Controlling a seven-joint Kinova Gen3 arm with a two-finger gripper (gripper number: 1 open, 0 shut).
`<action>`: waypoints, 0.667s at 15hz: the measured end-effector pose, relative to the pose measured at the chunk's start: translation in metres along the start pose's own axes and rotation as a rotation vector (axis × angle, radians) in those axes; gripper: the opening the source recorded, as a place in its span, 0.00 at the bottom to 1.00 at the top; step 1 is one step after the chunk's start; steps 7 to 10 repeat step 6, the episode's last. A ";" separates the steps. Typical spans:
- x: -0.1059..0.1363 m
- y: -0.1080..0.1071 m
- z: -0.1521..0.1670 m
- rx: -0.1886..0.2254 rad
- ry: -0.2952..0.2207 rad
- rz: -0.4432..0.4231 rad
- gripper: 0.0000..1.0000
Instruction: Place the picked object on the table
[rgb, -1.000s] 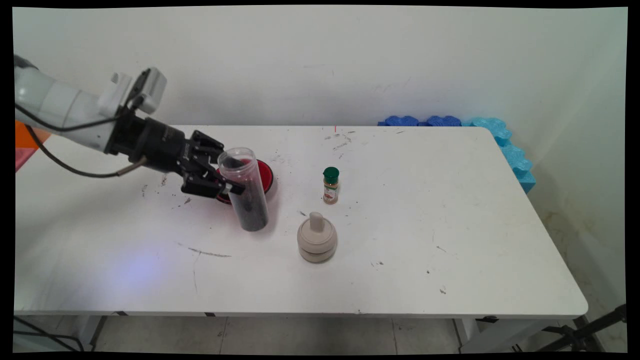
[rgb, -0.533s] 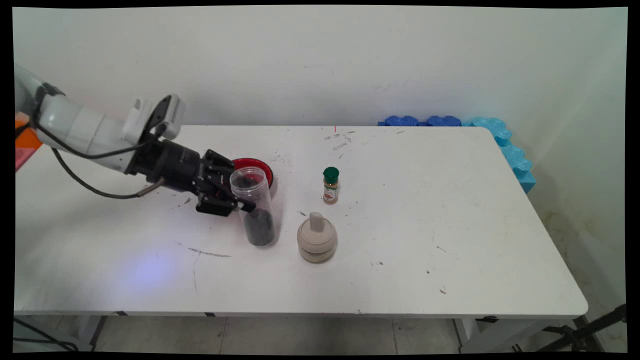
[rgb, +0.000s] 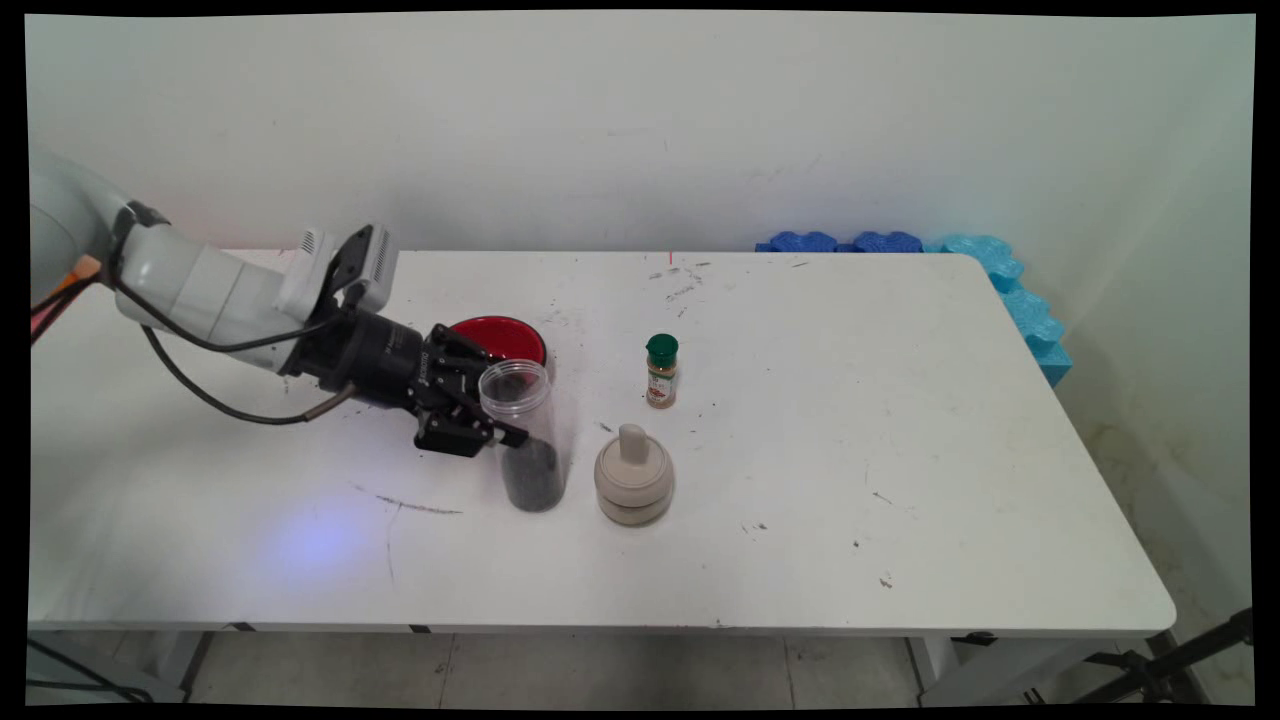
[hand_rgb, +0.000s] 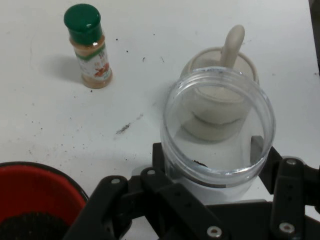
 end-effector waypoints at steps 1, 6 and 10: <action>-0.001 0.000 0.002 0.000 -0.002 0.001 0.00; -0.004 0.003 0.009 -0.007 -0.003 0.006 1.00; -0.004 0.003 0.009 -0.007 -0.003 0.006 1.00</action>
